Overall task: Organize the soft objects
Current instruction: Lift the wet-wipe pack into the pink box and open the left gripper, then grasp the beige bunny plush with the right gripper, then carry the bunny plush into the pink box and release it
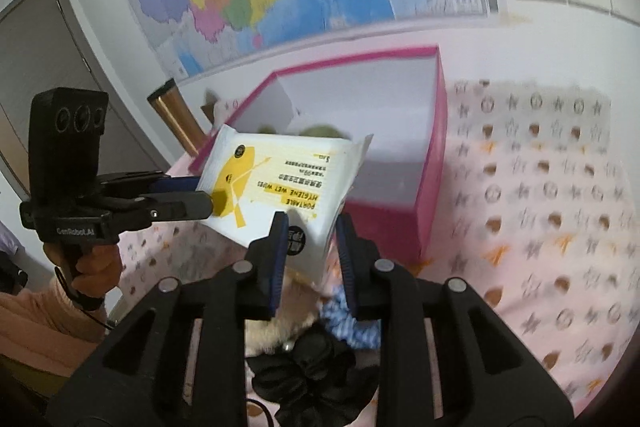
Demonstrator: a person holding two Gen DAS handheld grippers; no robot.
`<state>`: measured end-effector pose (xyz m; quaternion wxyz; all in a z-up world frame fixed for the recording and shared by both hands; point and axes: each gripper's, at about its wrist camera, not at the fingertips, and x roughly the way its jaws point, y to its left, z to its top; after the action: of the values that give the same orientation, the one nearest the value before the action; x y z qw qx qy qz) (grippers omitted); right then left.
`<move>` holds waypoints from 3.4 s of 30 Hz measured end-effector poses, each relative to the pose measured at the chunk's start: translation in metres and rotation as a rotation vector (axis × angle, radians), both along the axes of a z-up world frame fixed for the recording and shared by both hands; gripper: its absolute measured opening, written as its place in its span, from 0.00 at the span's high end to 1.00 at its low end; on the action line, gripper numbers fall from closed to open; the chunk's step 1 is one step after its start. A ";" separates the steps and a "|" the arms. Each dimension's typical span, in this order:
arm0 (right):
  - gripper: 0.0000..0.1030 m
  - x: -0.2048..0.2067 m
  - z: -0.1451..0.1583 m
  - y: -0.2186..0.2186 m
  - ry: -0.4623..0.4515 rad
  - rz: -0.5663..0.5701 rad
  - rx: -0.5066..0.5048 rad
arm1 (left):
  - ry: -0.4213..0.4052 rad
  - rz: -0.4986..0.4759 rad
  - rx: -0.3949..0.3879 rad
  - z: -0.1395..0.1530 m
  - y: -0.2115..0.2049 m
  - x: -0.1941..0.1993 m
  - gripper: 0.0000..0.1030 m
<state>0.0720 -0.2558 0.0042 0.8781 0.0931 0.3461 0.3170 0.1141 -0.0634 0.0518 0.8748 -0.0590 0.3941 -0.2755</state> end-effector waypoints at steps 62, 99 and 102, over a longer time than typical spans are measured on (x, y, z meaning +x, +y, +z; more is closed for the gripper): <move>0.54 -0.035 -0.053 0.065 0.045 0.216 -0.157 | 0.102 -0.073 0.124 -0.104 -0.027 -0.060 0.51; 0.70 -0.023 -0.038 -0.011 0.113 0.003 0.259 | 0.124 -0.102 -0.070 -0.061 -0.017 -0.042 0.58; 0.70 -0.021 -0.014 -0.007 0.055 0.025 0.284 | 0.056 -0.077 -0.046 -0.037 -0.004 -0.043 0.58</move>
<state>0.0507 -0.2631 -0.0095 0.8422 0.2208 0.3227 0.3712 0.0714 -0.0676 0.0153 0.8507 -0.0714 0.4138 -0.3162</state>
